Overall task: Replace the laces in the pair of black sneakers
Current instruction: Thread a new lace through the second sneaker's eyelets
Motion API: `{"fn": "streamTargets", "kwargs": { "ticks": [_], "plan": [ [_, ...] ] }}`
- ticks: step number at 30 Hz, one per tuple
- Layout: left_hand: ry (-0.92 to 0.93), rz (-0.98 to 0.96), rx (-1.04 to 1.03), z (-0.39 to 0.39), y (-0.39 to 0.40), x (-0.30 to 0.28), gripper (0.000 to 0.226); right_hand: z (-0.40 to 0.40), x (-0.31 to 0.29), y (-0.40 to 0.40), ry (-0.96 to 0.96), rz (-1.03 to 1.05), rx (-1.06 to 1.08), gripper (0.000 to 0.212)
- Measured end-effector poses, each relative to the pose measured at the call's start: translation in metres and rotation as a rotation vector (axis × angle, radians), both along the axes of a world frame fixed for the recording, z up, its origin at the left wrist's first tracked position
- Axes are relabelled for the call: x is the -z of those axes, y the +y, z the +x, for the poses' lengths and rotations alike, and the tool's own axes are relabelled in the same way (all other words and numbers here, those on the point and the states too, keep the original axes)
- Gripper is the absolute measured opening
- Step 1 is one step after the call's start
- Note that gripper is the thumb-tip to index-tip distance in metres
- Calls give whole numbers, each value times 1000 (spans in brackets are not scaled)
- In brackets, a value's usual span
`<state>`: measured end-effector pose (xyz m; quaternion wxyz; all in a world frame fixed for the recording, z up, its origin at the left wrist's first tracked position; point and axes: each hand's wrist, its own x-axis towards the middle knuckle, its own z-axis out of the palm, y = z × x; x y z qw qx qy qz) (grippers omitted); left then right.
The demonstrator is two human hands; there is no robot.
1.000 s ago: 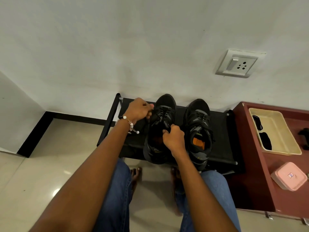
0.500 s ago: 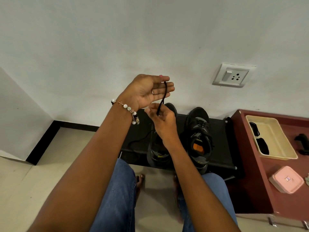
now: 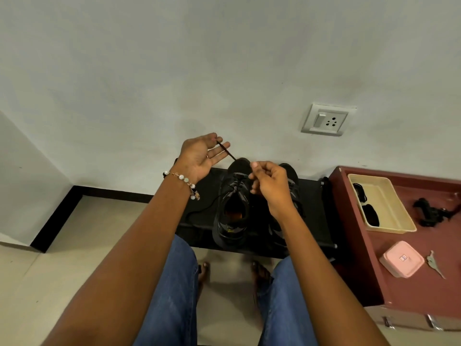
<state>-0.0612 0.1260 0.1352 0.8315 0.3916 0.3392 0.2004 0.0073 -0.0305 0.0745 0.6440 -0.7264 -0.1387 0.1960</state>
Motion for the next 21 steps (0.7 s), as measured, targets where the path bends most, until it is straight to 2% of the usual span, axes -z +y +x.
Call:
{"fn": "streamTargets", "kwargs": {
  "ticks": [2,3,5,7,12,15,19,21],
  "plan": [
    [-27,-9,12,-1,-8,-2,23,-2,3,6,-40,-48,73,17],
    [-32,0,18,-2,-11,-4,24,-4,3,9,-105,-89,91,25],
    [-37,15,33,-2,-16,-6,25,-7,1,16,-222,-130,56,45],
    [-42,15,45,-1,-19,-8,24,-9,-3,22,-238,-131,-33,51],
    [-68,-26,54,-1,-19,-10,22,-14,-9,25,-58,74,-86,17],
    [-64,-20,-1,0,-9,-2,19,-15,-8,17,44,137,-87,18],
    [9,9,-104,-1,2,23,23,-6,3,3,92,38,-87,18],
    [100,60,-68,-3,4,39,32,-2,8,0,75,-22,-92,18]
  ]
}}
